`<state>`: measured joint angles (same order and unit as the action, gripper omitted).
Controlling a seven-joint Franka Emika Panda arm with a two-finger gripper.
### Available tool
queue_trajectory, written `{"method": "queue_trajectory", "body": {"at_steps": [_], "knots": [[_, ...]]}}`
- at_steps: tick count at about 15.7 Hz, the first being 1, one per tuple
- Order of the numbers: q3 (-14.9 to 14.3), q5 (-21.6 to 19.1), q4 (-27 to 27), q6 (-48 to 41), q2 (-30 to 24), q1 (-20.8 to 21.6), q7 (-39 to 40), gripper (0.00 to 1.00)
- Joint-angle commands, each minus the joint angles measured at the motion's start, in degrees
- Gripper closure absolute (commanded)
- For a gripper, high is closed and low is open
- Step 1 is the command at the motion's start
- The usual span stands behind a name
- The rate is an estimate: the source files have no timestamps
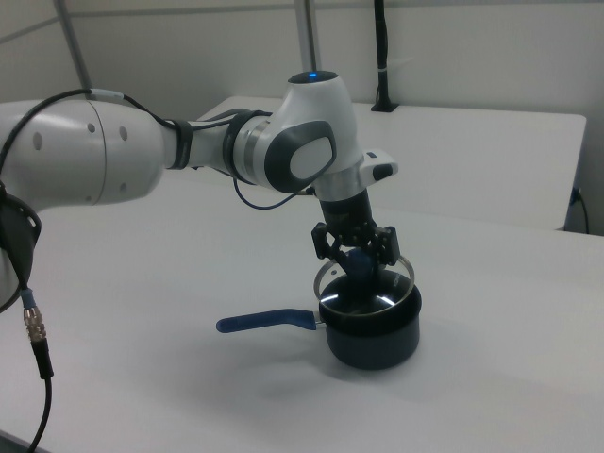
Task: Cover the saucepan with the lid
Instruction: 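Lower the lid onto the saucepan rim and open the gripper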
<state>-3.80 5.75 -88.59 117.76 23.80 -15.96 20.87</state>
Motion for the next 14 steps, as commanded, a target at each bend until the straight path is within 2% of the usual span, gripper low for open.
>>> {"method": "queue_trajectory", "body": {"at_steps": [1,5,8,12,13,14], "knots": [[0.1,-0.6,1.5,-0.5,1.1,-0.2,1.2,0.49],[0.1,-0.4,1.3,-0.6,1.1,-0.3,2.1,0.47],[0.0,-0.4,1.1,-0.8,1.0,-0.3,2.2,0.37],[-0.3,-0.3,0.9,-0.9,0.9,-0.6,2.2,0.35],[-0.4,-0.4,0.9,-1.0,0.9,-0.7,2.2,0.2],[-0.4,-0.4,0.9,-1.0,0.6,-0.7,1.6,0.0]]}}
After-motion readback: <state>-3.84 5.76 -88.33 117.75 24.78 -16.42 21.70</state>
